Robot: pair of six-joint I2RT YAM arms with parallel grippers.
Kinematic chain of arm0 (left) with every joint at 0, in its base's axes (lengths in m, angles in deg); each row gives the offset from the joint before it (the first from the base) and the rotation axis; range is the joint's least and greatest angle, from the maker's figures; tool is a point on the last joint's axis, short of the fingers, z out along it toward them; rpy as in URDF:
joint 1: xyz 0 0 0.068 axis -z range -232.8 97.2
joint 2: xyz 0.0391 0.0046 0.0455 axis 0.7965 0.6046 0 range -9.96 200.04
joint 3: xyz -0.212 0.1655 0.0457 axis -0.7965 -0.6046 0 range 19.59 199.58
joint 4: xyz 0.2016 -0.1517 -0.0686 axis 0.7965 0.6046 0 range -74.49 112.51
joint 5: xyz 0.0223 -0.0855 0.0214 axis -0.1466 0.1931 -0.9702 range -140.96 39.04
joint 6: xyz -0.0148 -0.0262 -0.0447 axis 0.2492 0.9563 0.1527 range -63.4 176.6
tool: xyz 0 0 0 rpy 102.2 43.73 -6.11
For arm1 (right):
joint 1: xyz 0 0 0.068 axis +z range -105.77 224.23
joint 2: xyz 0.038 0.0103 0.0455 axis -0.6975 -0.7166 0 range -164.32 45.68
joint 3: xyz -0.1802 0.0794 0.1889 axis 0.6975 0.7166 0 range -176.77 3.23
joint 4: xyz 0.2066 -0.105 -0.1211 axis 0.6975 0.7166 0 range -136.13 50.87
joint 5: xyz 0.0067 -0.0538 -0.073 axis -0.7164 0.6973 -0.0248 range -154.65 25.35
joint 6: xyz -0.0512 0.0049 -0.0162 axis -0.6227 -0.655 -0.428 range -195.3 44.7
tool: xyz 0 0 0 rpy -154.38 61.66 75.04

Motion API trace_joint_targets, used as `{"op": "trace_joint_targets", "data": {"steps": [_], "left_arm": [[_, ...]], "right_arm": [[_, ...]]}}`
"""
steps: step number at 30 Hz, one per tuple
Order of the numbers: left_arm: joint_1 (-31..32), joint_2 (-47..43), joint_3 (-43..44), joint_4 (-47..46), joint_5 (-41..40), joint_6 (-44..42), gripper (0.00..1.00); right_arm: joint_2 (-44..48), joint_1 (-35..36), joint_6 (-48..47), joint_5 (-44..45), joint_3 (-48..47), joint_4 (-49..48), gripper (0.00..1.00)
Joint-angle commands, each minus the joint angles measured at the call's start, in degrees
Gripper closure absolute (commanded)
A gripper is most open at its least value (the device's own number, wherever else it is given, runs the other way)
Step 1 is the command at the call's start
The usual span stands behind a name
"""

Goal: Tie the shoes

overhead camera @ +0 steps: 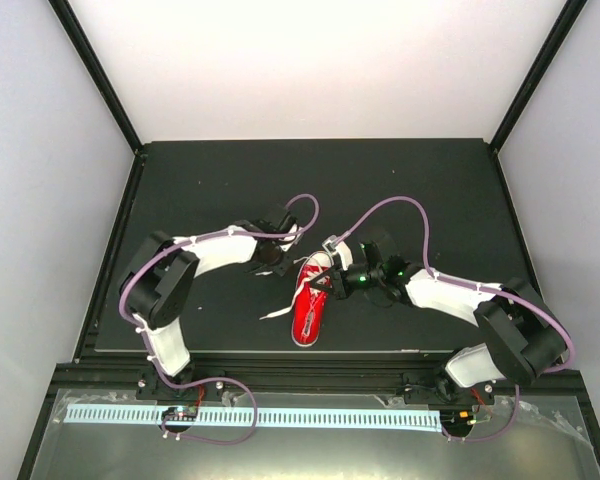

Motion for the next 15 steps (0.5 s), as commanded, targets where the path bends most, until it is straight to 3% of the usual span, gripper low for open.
{"op": "trace_joint_targets", "data": {"steps": [1,10,15], "left_arm": [[-0.40,-8.26,-2.06,-1.02,-1.79,5.83,0.98],[0.47,-26.04,-13.51,4.30,3.01,15.84,0.98],[4.26,-37.27,-20.06,5.66,10.15,22.04,0.98]], "right_arm": [[0.21,0.36,0.26,1.28,-1.41,0.23,0.98],[1.29,0.38,2.14,5.75,-3.32,2.52,0.98],[1.17,0.37,4.01,8.07,-4.25,3.60,0.98]]}}
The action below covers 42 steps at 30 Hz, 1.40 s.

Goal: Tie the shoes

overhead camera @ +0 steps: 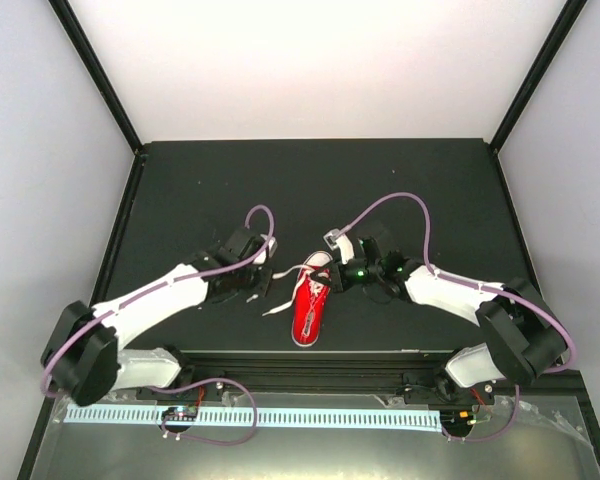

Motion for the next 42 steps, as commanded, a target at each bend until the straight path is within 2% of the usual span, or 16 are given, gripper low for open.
{"op": "trace_joint_targets", "data": {"steps": [1,6,10,15,21,27,30,31,34,36,39,42], "left_arm": [[3.57,-9.80,-4.54,2.05,9.64,8.13,0.99],[7.23,-19.33,-8.07,-3.62,18.30,14.02,0.98],[10.10,-20.05,-7.87,-3.80,20.72,16.06,0.98],[16.56,-15.48,-5.37,-7.44,21.60,18.39,0.98],[24.51,-6.56,1.06,-12.68,17.96,19.36,0.99],[26.17,0.48,2.44,-18.85,16.96,20.36,0.98],[26.18,3.34,4.06,-18.68,15.91,19.80,0.98],[26.15,3.85,4.31,-18.23,15.66,19.47,0.96],[26.10,3.63,4.18,-16.57,14.02,18.74,0.66],[25.96,2.04,3.82,-14.64,11.75,17.96,0.54],[24.83,-1.14,2.28,-12.20,9.40,17.33,0.45],[22.71,-4.58,0.27,-10.32,8.82,16.16,0.42]], "right_arm": [[0.98,0.40,2.24,3.37,-2.07,1.41,0.98],[0.12,0.34,3.08,4.15,-2.27,1.64,0.98],[-0.08,0.38,3.38,4.38,-2.10,1.37,0.98],[-0.21,0.34,3.53,4.09,-2.25,1.30,0.98],[-0.53,0.41,3.61,3.63,-2.25,1.45,0.98],[-0.51,0.41,3.73,3.61,-1.65,1.11,0.98],[-0.60,0.35,3.83,3.53,-1.64,1.01,0.98],[-0.53,0.40,3.81,3.57,-1.56,1.06,0.99],[-0.22,0.41,3.64,3.66,-1.47,1.10,0.98],[-0.10,0.40,3.54,3.70,-1.47,1.19,0.98],[0.06,0.39,3.49,3.70,-1.14,0.94,0.98],[0.24,0.41,3.45,3.54,-0.81,0.84,0.99]]}}
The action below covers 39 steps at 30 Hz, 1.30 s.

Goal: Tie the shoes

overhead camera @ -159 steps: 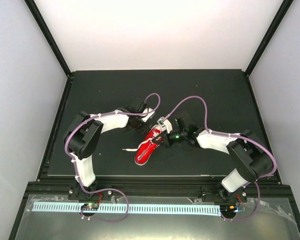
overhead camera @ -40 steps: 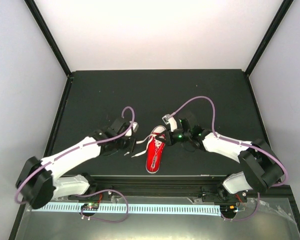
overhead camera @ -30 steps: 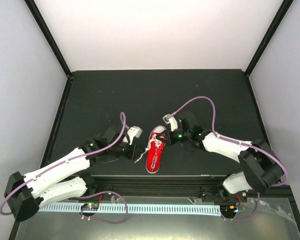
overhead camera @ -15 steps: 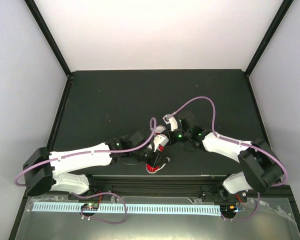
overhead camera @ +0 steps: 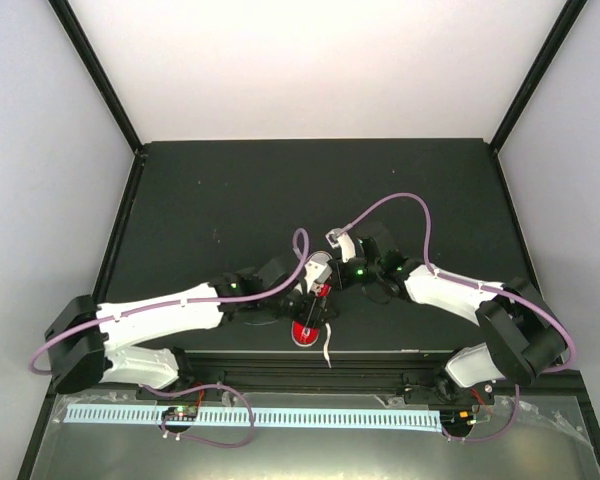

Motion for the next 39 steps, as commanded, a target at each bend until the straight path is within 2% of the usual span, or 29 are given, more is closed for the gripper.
{"op": "trace_joint_targets", "data": {"steps": [1,6,11,25,39], "left_arm": [[-3.02,-5.55,-1.40,4.06,-3.48,-2.56,0.42],[-8.17,-8.14,-3.76,3.22,-4.21,-5.74,0.42],[-10.61,-4.95,-4.44,-0.50,-5.19,-10.31,0.43],[-11.72,2.37,-5.09,-9.84,-6.85,-15.03,0.54],[-11.73,6.23,-4.65,-13.14,-9.00,-15.25,0.71]], "right_arm": [[0.65,0.35,-0.19,0.42,0.00,-0.69,0.98],[1.78,0.41,-0.48,0.59,0.87,-0.60,0.98],[2.65,0.34,0.15,0.77,1.25,-0.60,0.98],[3.05,0.39,0.58,0.51,1.17,-0.30,0.98],[2.30,0.35,0.78,0.33,0.82,-0.28,0.98]]}}
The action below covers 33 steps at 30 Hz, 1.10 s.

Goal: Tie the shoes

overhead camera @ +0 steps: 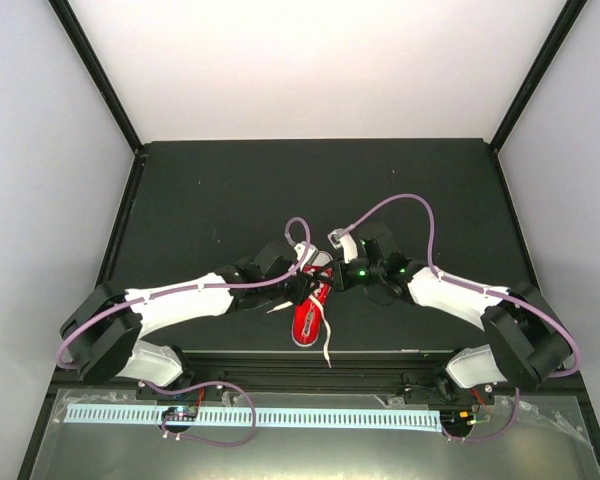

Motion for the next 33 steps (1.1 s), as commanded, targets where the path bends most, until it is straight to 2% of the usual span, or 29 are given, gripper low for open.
{"op": "trace_joint_targets", "data": {"steps": [1,8,10,11,15,17,19,23,27,33], "left_arm": [[-0.25,1.67,0.81,-2.99,-1.63,-0.99,0.74],[-0.25,1.03,0.57,-2.46,-1.78,-0.52,0.97],[-0.25,0.47,-0.22,-2.84,-1.83,-0.36,0.98],[-0.25,0.39,-0.48,-2.83,-1.83,-0.22,0.98],[-0.24,0.19,-1.77,-3.54,-1.04,0.73,0.98],[-0.25,-0.03,-2.39,-4.38,-0.39,1.37,0.98],[-0.25,-0.31,-2.71,-4.77,0.06,1.66,0.99],[-0.25,-1.33,-2.97,-4.83,0.28,2.38,0.98],[-0.25,-2.16,-3.52,-5.25,0.49,2.66,0.98],[-0.25,-1.58,-3.37,-4.94,1.23,2.61,0.98]], "right_arm": [[0.33,0.41,0.57,-0.04,-0.08,-0.64,0.98],[0.46,0.39,0.14,0.59,-0.25,-0.11,0.98],[0.83,0.41,-0.01,1.40,-0.15,0.41,0.92],[1.12,0.42,-0.07,1.57,0.14,0.46,0.87],[4.31,0.42,-0.21,2.10,2.82,0.56,0.39],[6.79,0.43,-0.48,2.07,4.84,0.64,0.28],[9.57,0.37,-0.42,2.06,7.53,0.27,0.23],[14.90,0.38,1.39,2.97,14.68,-3.06,0.21],[16.81,1.17,4.82,1.11,22.69,-11.28,0.26],[9.24,2.78,6.42,-2.34,25.51,-21.03,0.41]]}}
